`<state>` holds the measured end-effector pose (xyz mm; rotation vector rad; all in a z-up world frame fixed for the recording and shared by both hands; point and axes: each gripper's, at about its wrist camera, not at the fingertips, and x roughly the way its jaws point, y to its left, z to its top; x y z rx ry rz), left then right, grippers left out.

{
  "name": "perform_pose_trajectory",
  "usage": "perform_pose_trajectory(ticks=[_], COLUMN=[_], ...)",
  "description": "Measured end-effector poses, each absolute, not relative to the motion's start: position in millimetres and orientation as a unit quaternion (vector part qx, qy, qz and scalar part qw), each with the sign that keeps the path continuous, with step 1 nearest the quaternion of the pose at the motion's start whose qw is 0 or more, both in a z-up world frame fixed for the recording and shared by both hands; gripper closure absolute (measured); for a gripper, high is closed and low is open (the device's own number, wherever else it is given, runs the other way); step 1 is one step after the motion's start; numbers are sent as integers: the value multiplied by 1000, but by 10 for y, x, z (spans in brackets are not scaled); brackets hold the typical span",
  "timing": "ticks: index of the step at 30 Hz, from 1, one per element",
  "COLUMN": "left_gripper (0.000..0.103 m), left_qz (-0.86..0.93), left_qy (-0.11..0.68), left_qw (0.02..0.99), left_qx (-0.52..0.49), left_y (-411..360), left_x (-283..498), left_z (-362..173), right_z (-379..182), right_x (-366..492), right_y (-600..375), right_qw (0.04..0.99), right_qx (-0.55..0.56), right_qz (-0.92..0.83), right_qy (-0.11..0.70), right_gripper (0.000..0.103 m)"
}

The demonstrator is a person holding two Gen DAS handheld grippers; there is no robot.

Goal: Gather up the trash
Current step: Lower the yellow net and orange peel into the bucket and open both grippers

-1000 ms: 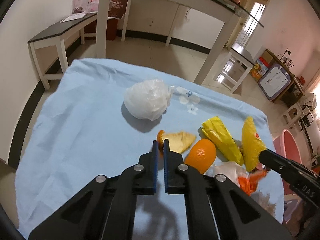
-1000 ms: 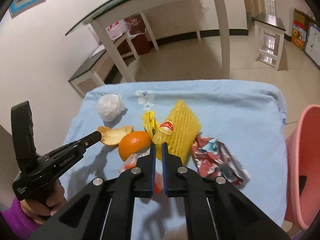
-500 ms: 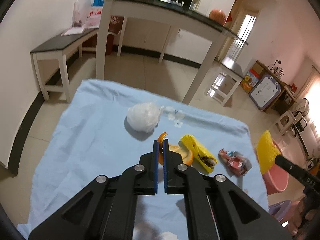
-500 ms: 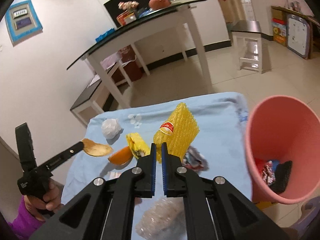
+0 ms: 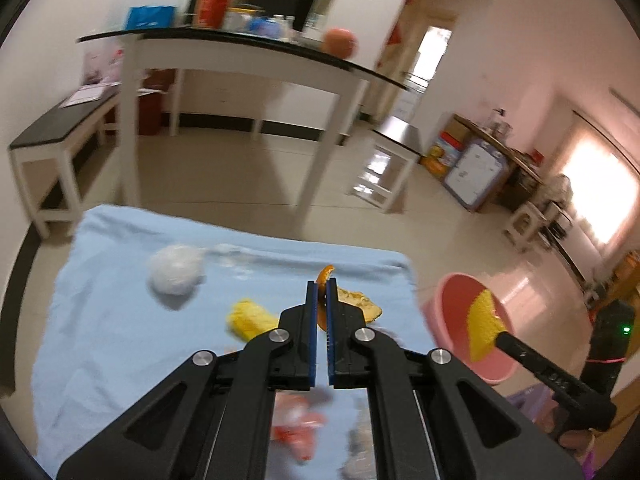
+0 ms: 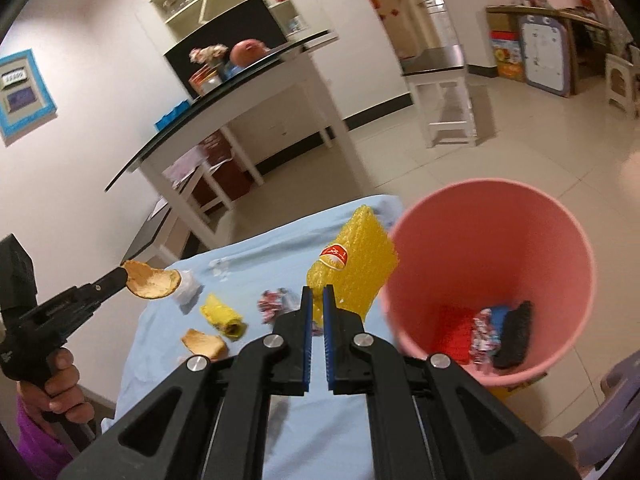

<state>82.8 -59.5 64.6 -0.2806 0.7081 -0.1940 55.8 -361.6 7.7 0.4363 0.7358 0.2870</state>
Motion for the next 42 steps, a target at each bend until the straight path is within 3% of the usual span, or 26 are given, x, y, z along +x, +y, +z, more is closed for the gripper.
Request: perform_pose_trajectory(ticks=[17, 31, 35, 36, 38, 42], left_gripper=[100, 100, 96, 95, 85, 84], left_qz=[-230, -246, -245, -247, -249, -258], left_qy=[374, 418, 427, 428, 427, 419], left_qw=[897, 875, 870, 869, 869, 870], left_qx=[-43, -15, -22, -24, -25, -27], left_y=[-2387, -2895, -2909, -2908, -2918, -2899], left_x=[1144, 1241, 1295, 1295, 1283, 1239], left_z=[493, 0, -31, -30, -27, 27], right_z=[-316, -578, -566, -564, -553, -510], right_x=[480, 532, 526, 523, 497, 465], right_y=[-4354, -4532, -4549, -4551, -4544, -4561], right_qw=[897, 894, 896, 897, 899, 900], right_qx=[241, 229, 218, 217, 214, 214], right_qz=[72, 41, 33, 32, 26, 22], right_qy=[362, 384, 384, 384, 381, 378], right_gripper=[98, 95, 88, 79, 71, 71])
